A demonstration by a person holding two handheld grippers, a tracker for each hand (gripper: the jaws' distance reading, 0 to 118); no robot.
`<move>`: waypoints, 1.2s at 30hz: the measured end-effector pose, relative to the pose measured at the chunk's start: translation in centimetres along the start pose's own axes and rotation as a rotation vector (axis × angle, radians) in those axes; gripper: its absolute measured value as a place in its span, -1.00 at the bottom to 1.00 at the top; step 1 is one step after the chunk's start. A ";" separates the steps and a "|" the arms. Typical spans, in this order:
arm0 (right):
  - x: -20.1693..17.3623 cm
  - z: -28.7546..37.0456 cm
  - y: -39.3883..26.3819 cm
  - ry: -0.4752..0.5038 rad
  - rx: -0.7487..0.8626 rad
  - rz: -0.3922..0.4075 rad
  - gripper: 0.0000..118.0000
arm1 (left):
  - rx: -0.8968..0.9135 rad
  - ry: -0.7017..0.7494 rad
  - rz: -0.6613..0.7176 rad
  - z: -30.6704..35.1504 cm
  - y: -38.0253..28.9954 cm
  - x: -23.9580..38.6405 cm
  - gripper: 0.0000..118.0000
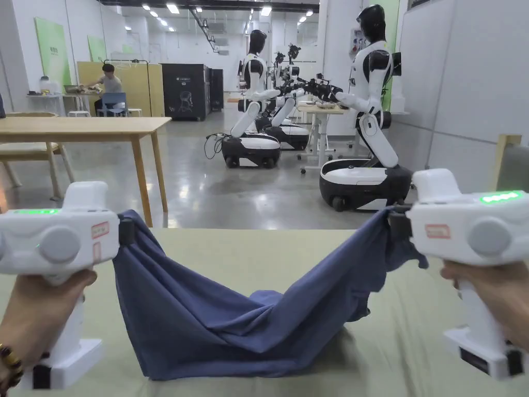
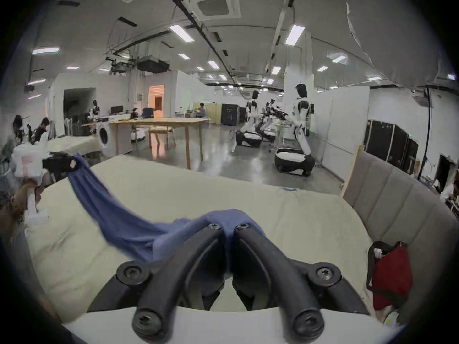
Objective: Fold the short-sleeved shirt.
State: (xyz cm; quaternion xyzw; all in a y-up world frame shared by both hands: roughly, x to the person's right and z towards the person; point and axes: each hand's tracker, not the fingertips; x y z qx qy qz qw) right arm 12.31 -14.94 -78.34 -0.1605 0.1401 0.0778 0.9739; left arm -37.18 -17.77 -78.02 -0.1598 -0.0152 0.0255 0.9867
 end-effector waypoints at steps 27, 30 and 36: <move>1.7 19.9 -24.1 0.135 -0.457 -0.064 1.00 | -0.372 0.006 0.095 21.4 -25.2 -4.9 1.00; 2.0 23.3 -22.8 0.157 -0.384 -0.160 0.99 | -0.243 0.017 0.149 25.1 -23.8 -5.4 1.00; -0.6 27.4 -25.0 0.156 -0.363 -0.350 0.37 | -0.252 0.069 0.191 29.3 -25.7 -7.0 0.15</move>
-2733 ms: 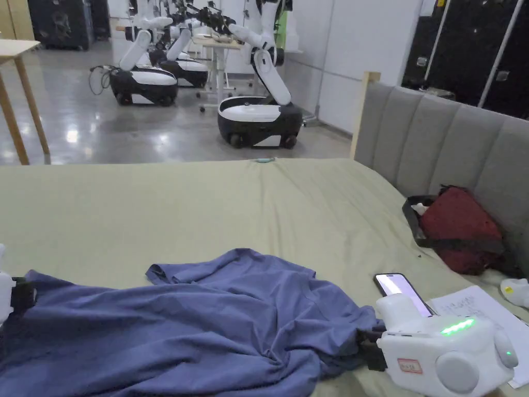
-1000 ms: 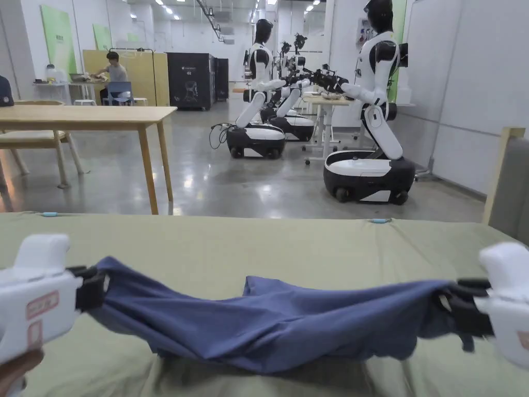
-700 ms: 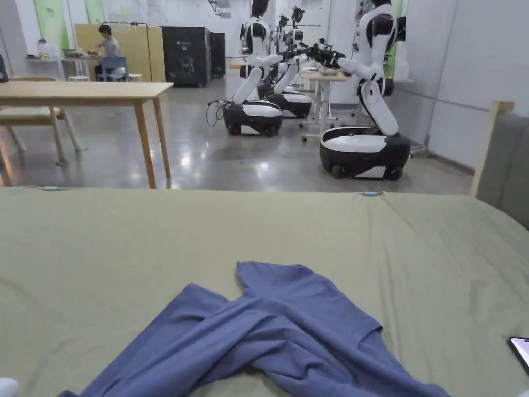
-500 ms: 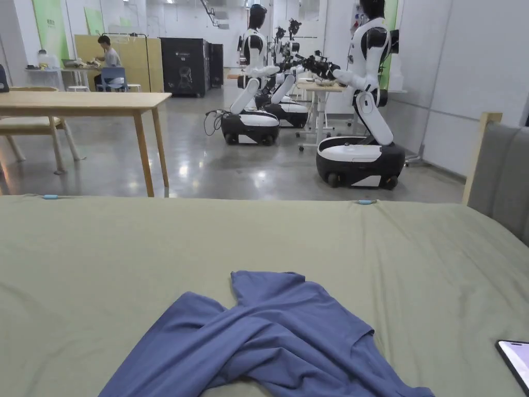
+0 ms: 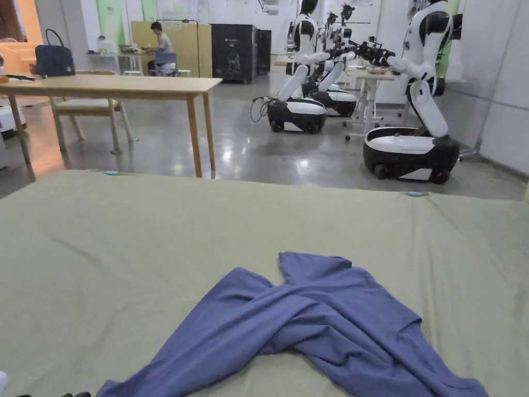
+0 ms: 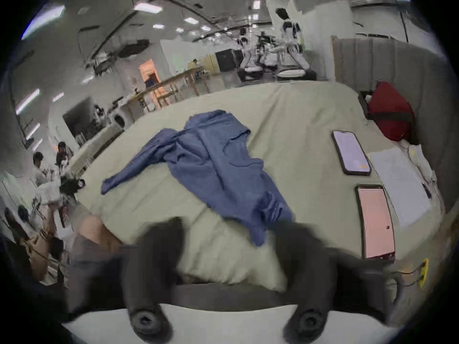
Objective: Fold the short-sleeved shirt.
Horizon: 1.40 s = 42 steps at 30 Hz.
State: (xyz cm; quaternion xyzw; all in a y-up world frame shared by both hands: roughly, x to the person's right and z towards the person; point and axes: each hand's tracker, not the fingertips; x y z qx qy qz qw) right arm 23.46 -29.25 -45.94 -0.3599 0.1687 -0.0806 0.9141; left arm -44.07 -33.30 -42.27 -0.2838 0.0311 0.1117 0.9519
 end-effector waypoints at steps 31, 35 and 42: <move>-5.2 -3.8 8.1 -0.073 0.135 0.286 -0.99 | -0.094 -0.058 -0.135 -10.2 -1.6 2.1 -0.92; -6.6 -10.4 15.2 -0.064 0.137 0.409 -0.99 | -0.099 -0.070 -0.139 -10.2 -1.5 2.1 -0.93; -5.9 -29.7 26.2 -0.080 -0.092 0.534 -0.83 | -0.100 -0.085 -0.092 -10.6 -1.4 1.4 -0.93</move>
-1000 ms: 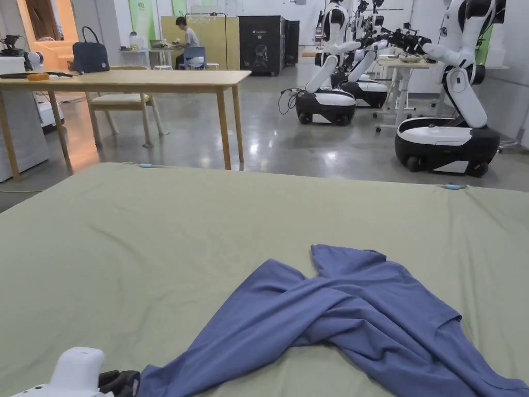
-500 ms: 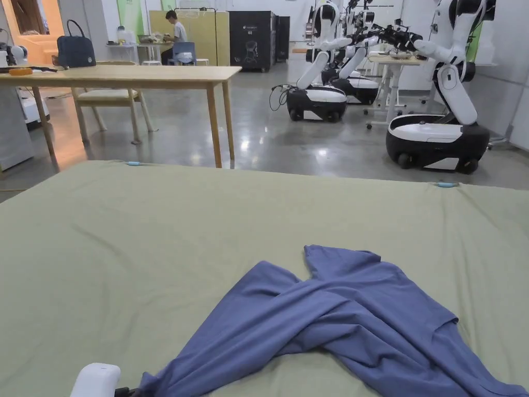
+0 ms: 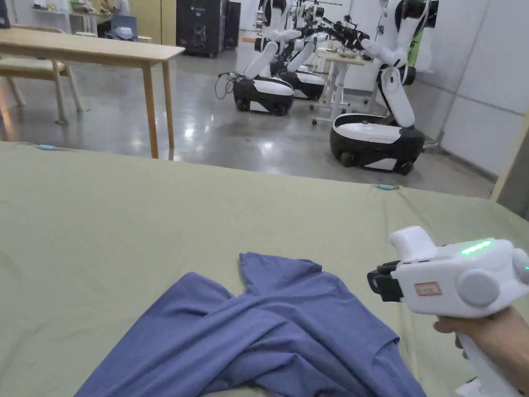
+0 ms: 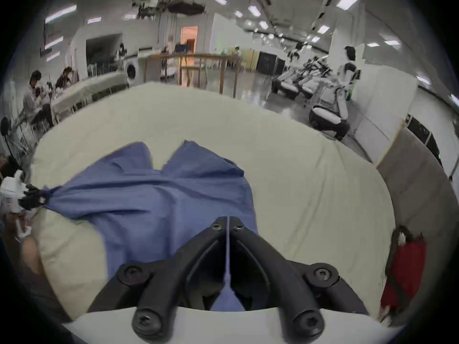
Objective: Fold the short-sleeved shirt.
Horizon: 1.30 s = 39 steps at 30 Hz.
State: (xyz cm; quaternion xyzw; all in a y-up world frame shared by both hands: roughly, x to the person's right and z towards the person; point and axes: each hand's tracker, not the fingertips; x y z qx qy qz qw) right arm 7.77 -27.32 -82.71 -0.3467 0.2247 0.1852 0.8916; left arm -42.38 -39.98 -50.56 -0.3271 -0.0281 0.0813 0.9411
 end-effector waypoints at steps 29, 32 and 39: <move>1.0 0.4 0.6 -0.002 0.164 -0.241 -0.97 | 0.124 0.030 -0.024 1.7 6.4 2.6 -0.94; 1.9 7.5 1.4 -0.001 0.292 -0.261 -0.97 | 0.270 0.007 -0.030 3.8 12.7 4.9 -0.94; 4.3 19.7 8.0 -0.170 0.432 -0.189 -0.97 | 0.467 -0.051 -0.086 6.9 29.3 10.6 -0.96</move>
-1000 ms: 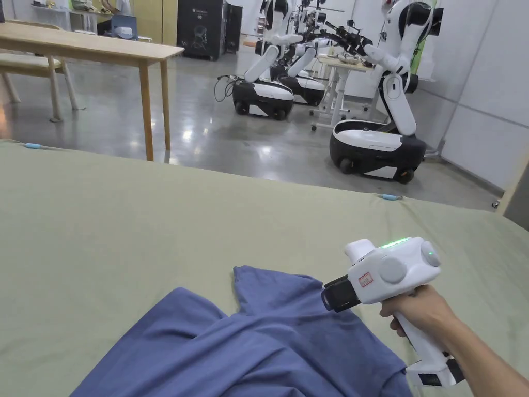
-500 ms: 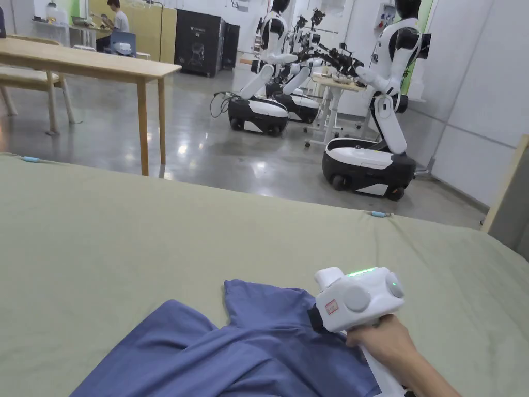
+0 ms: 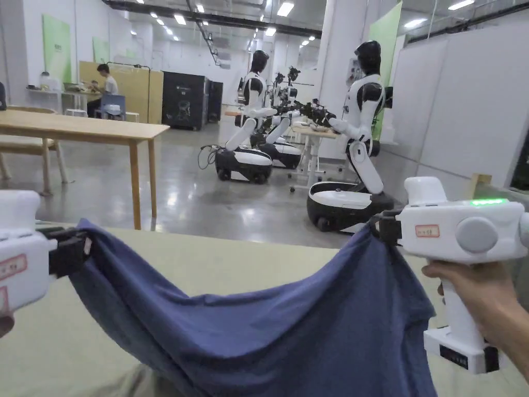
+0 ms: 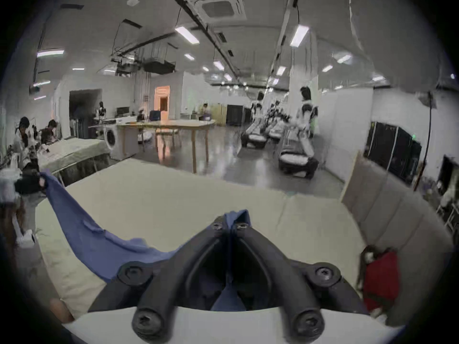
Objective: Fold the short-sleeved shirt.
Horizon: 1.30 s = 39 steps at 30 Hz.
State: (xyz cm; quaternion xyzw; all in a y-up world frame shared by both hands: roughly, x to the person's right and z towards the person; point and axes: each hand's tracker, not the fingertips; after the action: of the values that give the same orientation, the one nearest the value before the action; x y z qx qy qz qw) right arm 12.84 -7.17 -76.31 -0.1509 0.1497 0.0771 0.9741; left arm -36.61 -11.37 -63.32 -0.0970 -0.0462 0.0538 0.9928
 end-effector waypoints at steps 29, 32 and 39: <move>6.5 -3.8 14.6 -0.187 0.243 -0.194 -0.97 | 0.087 0.274 0.009 -15.0 19.9 -1.9 -0.97; 6.3 -5.5 10.9 -0.182 0.203 -0.168 -0.97 | 0.052 0.240 0.018 -16.2 16.4 -2.4 -0.97; 6.4 -7.7 2.6 -0.115 0.123 -0.223 -0.97 | -0.053 0.206 0.050 -18.0 7.5 -3.4 -0.97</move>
State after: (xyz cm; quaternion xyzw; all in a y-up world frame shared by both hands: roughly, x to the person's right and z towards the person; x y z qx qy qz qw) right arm 16.27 -6.48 -86.02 -0.1020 0.0804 -0.0325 0.9910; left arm -38.91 -7.78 -82.64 -0.1295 0.0569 0.0673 0.9877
